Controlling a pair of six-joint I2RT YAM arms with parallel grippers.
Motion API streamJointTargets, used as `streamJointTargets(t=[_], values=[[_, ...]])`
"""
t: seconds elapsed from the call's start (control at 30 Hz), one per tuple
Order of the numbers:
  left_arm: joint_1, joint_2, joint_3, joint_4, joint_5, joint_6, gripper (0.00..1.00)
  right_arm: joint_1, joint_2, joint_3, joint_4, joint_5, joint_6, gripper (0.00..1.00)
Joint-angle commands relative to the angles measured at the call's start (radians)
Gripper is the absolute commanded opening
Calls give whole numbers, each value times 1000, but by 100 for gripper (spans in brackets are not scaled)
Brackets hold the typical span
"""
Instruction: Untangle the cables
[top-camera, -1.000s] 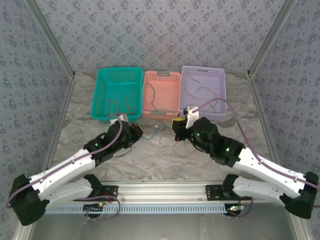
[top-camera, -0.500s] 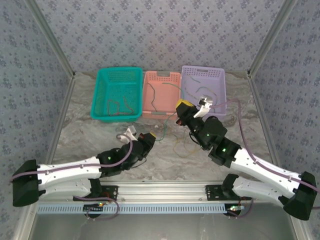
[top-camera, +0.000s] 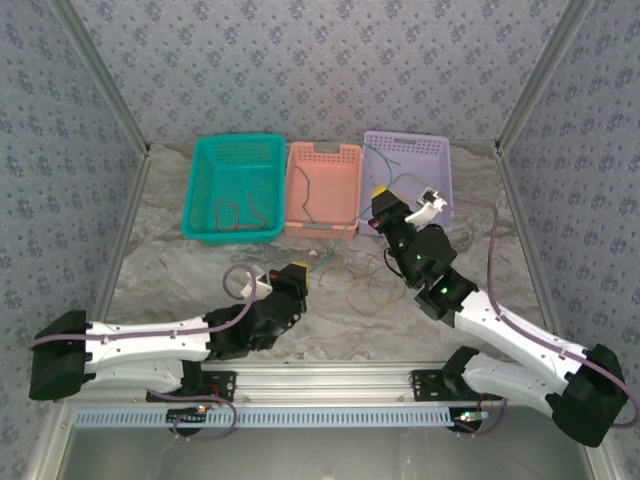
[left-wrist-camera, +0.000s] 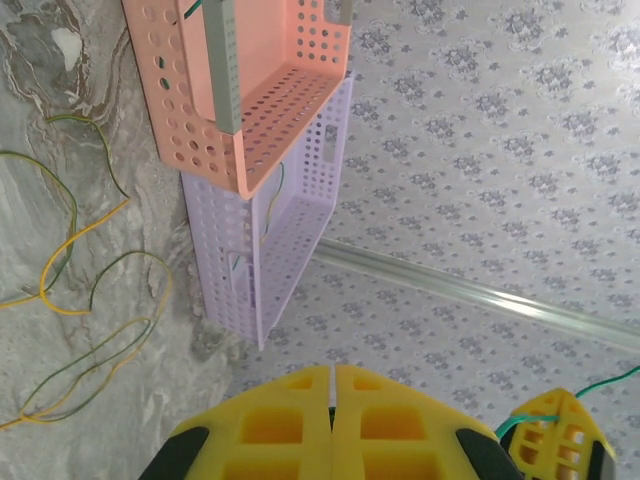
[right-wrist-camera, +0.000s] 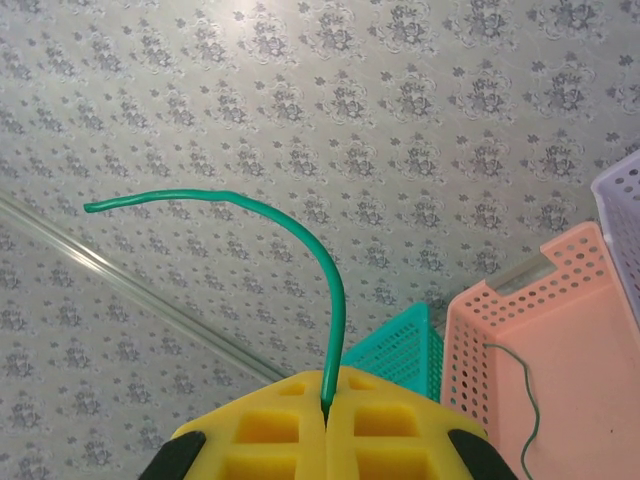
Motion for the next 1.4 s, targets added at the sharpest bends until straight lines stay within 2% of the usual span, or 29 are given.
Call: streamJointTargets(t=[0.0, 0.1, 0.23, 0.27, 0.3, 0.33, 0.4, 0.5, 0.57, 0.63, 0.73, 0.8, 0.97, 1.37], values=[[-12, 15, -14, -91, -37, -41, 0, -47, 17, 134, 46, 56, 51, 0], [-18, -6, -19, -124, -32, -43, 1, -50, 76, 245, -93, 3, -7, 0], [-23, -112, -50, -203, -60, -5, 26, -102, 174, 414, -303, -142, -88, 0], [-26, -156, -50, -251, -68, 18, 37, -112, 200, 444, -341, -166, -121, 0], [-27, -203, -36, -333, -75, 49, 50, -127, 222, 471, -377, -200, -141, 0], [-27, -244, -12, -430, -83, 63, 59, -144, 242, 492, -406, -235, -155, 0], [-28, -329, 54, -632, -117, 151, 68, -186, 293, 568, -470, -297, -184, 0], [-26, -405, 158, -877, -175, 280, 70, -246, 395, 678, -580, -393, -214, 0], [-21, -430, 220, -939, -204, 473, 70, -273, 470, 744, -622, -451, -243, 0], [-5, -430, 290, -924, -192, 778, 70, -300, 568, 838, -708, -521, -275, 0], [34, -385, 432, -1014, -141, 1077, 71, -326, 703, 955, -793, -589, -294, 0], [55, -362, 505, -1048, -100, 1212, 71, -334, 788, 1026, -852, -608, -304, 0], [74, -355, 552, -1068, -58, 1315, 70, -349, 942, 1155, -938, -636, -310, 0], [79, -317, 531, -981, 33, 1350, 69, -377, 1194, 1327, -1083, -599, -337, 0]])
